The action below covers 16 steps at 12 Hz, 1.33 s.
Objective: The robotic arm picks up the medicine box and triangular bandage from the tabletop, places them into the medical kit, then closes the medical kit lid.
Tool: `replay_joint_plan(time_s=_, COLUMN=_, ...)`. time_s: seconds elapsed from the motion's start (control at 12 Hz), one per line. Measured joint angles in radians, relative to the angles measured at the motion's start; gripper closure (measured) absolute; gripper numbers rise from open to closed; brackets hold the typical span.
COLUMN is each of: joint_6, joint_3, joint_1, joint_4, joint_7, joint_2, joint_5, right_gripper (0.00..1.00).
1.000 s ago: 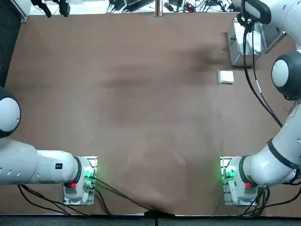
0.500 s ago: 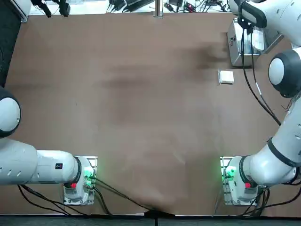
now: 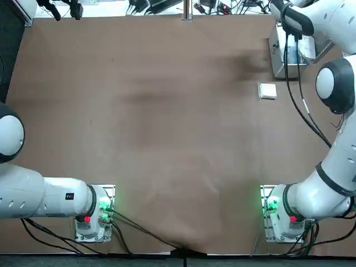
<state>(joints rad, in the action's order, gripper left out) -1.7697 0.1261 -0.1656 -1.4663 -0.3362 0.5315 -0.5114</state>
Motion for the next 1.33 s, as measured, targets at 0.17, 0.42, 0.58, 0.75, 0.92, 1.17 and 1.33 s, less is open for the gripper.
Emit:
replay_joint_plan(time_s=0.17, joint_6=-0.004, joint_3=0.0, joint_1=0.003, joint_4=0.0, joint_7=0.0, joint_2=0.019, joint_5=-0.002, right_gripper=0.97)
replay_joint_plan(time_s=0.42, joint_6=-0.01, joint_3=0.0, joint_1=0.014, joint_4=0.0, joint_7=0.0, joint_2=0.049, joint_5=-0.002, right_gripper=0.96)
replay_joint_plan(time_s=0.58, joint_6=-0.014, joint_3=0.0, joint_1=0.018, joint_4=0.0, joint_7=0.0, joint_2=0.059, joint_5=-0.002, right_gripper=0.81)
replay_joint_plan(time_s=0.75, joint_6=-0.03, joint_3=0.0, joint_1=0.019, joint_4=0.0, joint_7=-0.001, joint_2=0.064, joint_5=-0.002, right_gripper=0.56)
replay_joint_plan(time_s=0.92, joint_6=-0.035, joint_3=0.0, joint_1=0.019, joint_4=0.0, joint_7=-0.001, joint_2=0.064, joint_5=-0.002, right_gripper=0.32)
replay_joint_plan(time_s=1.17, joint_6=-0.038, joint_3=-0.003, joint_1=0.019, joint_4=0.002, joint_7=0.0, joint_2=0.064, joint_5=-0.002, right_gripper=0.0)
replay_joint_plan(time_s=1.33, joint_6=-0.038, joint_3=-0.003, joint_1=0.02, joint_4=0.002, joint_7=0.0, joint_2=0.064, joint_5=-0.002, right_gripper=0.0)
